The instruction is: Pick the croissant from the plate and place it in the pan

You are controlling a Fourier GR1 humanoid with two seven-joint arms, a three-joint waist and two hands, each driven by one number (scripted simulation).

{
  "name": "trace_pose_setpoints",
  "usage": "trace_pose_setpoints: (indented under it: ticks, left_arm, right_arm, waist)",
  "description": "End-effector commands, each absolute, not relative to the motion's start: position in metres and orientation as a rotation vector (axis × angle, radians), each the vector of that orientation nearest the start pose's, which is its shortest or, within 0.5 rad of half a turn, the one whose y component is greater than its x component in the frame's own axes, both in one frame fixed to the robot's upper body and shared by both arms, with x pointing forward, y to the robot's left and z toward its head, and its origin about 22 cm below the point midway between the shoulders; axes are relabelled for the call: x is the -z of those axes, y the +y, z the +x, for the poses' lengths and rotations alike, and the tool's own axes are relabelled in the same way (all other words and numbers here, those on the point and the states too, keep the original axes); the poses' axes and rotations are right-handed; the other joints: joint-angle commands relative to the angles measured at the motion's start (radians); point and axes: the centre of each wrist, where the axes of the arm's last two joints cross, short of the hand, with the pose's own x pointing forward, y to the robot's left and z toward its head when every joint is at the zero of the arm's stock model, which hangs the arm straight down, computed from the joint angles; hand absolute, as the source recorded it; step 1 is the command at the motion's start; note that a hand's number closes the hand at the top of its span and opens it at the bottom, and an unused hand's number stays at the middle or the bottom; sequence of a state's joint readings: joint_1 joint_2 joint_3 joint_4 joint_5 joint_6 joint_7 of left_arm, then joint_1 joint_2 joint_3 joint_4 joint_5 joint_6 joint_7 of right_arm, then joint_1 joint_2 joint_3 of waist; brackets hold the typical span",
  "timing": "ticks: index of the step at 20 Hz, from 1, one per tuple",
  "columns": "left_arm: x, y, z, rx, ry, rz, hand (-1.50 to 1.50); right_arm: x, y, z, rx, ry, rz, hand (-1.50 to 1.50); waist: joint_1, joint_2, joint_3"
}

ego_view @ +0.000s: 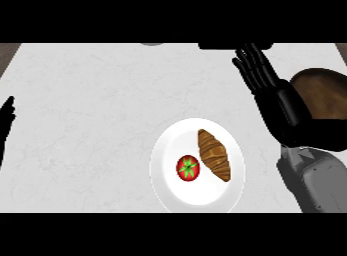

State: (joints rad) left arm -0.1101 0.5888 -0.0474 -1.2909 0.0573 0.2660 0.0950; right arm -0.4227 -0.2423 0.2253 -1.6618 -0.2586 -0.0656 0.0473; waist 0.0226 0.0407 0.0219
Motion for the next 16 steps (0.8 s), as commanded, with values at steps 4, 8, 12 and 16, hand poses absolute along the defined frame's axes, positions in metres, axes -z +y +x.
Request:
trace_pose_setpoints:
  ticks: [4, 8, 12, 16]
  left_arm:
    - [-0.032, 0.275, 0.283, 0.175, -1.592, 0.245, 0.00]
    - [-0.029, 0.212, 0.275, 0.128, -1.689, -0.044, 0.00]
    - [-0.020, 0.197, 0.266, 0.134, -1.701, -0.073, 0.00]
    - [-0.012, 0.195, 0.252, 0.141, -1.714, -0.098, 0.00]
  right_arm:
    - [-0.115, -0.155, 0.307, -0.544, -1.844, 0.749, 1.50]
    - [-0.086, -0.226, 0.323, -0.636, -1.774, 0.393, 1.50]
    - [-0.054, -0.286, 0.329, -0.677, -1.779, 0.609, -1.50]
    - [-0.069, -0.318, 0.347, -0.902, -1.832, 0.461, -1.50]
  waist:
    - [0.010, -0.031, -0.020]
    - [-0.014, -0.028, -0.021]
    - [0.002, -0.027, -0.019]
    - [0.019, -0.029, -0.019]
